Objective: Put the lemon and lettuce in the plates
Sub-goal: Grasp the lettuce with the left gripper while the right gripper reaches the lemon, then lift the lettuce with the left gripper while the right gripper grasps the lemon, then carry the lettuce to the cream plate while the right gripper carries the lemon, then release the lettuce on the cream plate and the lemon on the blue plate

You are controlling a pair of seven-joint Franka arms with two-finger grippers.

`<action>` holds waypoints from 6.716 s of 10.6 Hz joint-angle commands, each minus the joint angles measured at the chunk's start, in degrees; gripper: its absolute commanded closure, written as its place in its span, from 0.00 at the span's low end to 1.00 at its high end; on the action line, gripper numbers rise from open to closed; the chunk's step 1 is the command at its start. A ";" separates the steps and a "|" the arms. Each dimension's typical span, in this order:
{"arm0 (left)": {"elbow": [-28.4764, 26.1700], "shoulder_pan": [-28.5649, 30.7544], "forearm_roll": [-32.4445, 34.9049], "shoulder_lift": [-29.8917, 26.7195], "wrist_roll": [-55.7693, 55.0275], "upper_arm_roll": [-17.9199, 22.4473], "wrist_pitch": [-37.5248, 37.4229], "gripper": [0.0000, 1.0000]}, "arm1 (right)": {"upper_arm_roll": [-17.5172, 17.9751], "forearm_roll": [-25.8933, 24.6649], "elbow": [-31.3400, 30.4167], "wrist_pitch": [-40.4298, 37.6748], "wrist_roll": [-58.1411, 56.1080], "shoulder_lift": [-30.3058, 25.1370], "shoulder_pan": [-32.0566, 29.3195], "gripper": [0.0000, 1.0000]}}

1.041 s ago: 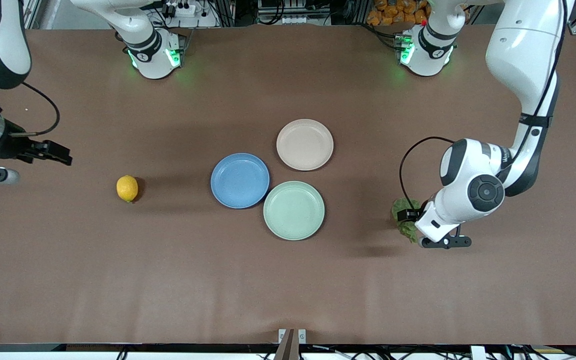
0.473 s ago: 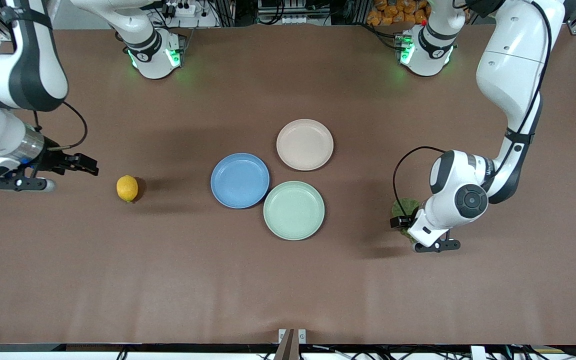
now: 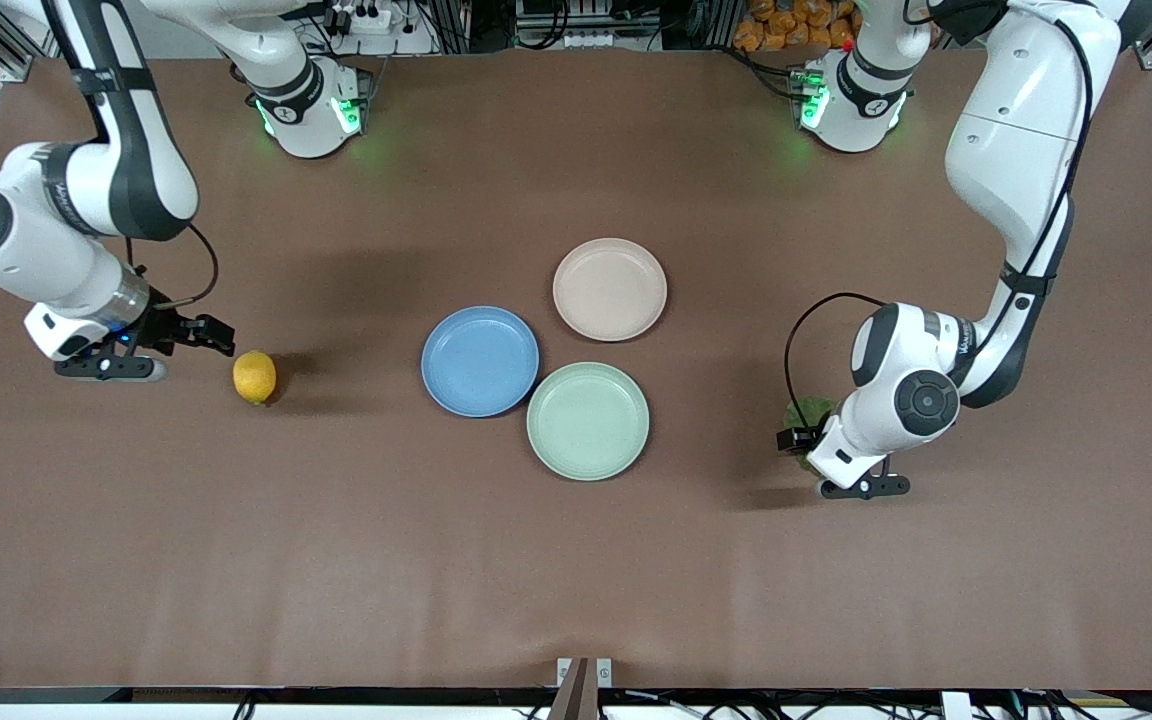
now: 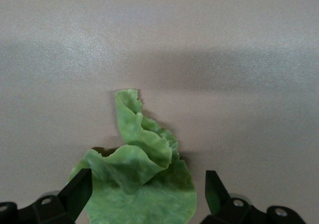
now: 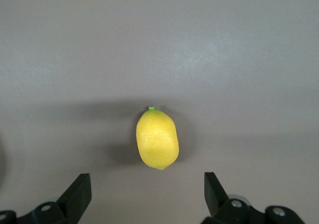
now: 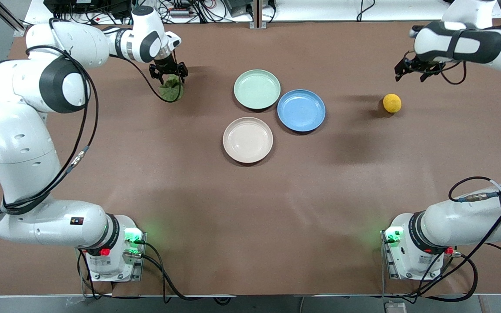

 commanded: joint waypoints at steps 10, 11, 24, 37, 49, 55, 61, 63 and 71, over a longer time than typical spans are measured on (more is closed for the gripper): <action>-0.37 0.10 2.10 0.99 -1.52 0.14 2.90 1.00 | 2.67 0.74 -3.90 15.68 -3.29 9.90 -1.86 0.00; -0.29 0.10 2.10 0.90 -1.26 0.14 2.81 1.00 | 2.76 0.74 -4.52 17.71 -3.38 11.05 -1.95 0.00; -9.06 0.10 1.58 -15.08 -0.55 -6.26 -8.44 1.00 | 3.02 0.92 -5.49 27.14 -3.12 18.44 -2.21 0.77; -10.65 -15.35 0.70 -11.85 -38.86 -20.07 -9.50 1.00 | 19.35 1.09 2.16 15.71 18.21 14.13 -0.98 0.87; -7.24 -18.36 1.58 -7.45 -42.22 -19.46 -5.10 0.00 | 24.29 -6.10 10.23 15.80 45.55 22.73 11.40 0.85; -2.41 -16.08 5.44 -8.77 -41.60 -13.92 -5.27 0.00 | 23.24 -8.49 13.23 15.80 49.09 27.05 14.49 0.82; 0.15 -8.44 10.02 -9.12 -36.08 -13.22 -5.27 0.00 | 22.62 -9.01 15.24 13.88 57.26 27.67 14.40 0.00; 0.24 -6.32 10.02 -9.47 -33.35 -13.22 -5.80 0.00 | 22.62 -8.93 20.06 4.43 57.26 27.32 14.49 0.00; -3.87 -6.39 -6.03 -17.80 6.32 0.54 -17.66 0.00 | 19.03 -8.14 26.15 -11.34 47.73 17.31 8.70 0.00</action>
